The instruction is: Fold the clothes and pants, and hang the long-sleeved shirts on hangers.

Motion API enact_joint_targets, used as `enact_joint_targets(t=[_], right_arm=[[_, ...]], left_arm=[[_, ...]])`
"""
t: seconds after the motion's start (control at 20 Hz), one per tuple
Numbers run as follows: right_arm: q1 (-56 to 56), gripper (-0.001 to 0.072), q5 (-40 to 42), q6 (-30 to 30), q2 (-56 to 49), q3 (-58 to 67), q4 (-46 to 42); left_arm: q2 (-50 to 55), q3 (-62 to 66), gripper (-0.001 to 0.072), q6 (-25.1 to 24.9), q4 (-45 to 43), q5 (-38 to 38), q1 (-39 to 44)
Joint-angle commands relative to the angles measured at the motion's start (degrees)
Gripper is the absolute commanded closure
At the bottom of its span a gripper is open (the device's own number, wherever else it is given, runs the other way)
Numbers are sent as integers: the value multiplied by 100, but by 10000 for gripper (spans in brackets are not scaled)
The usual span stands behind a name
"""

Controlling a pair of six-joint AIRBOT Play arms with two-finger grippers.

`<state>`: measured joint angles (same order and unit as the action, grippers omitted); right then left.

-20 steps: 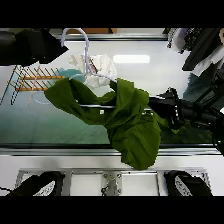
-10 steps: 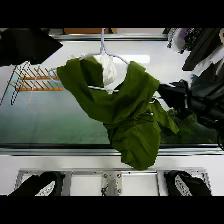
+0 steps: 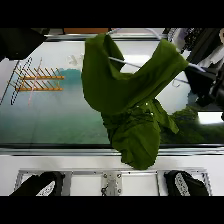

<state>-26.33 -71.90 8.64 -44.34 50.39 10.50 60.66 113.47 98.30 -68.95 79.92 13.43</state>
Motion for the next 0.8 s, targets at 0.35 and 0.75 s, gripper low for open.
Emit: enact_joint_targets(t=[0.35,0.75], right_arm=[[-2144,706,2291,210,551,1213,-669],[-2577,706,4962,254,1001,1274,-1478]], left_arm=[[496,2,691,-542,-13,-22,509],[667,2,691,-861,-20,-44,575]])
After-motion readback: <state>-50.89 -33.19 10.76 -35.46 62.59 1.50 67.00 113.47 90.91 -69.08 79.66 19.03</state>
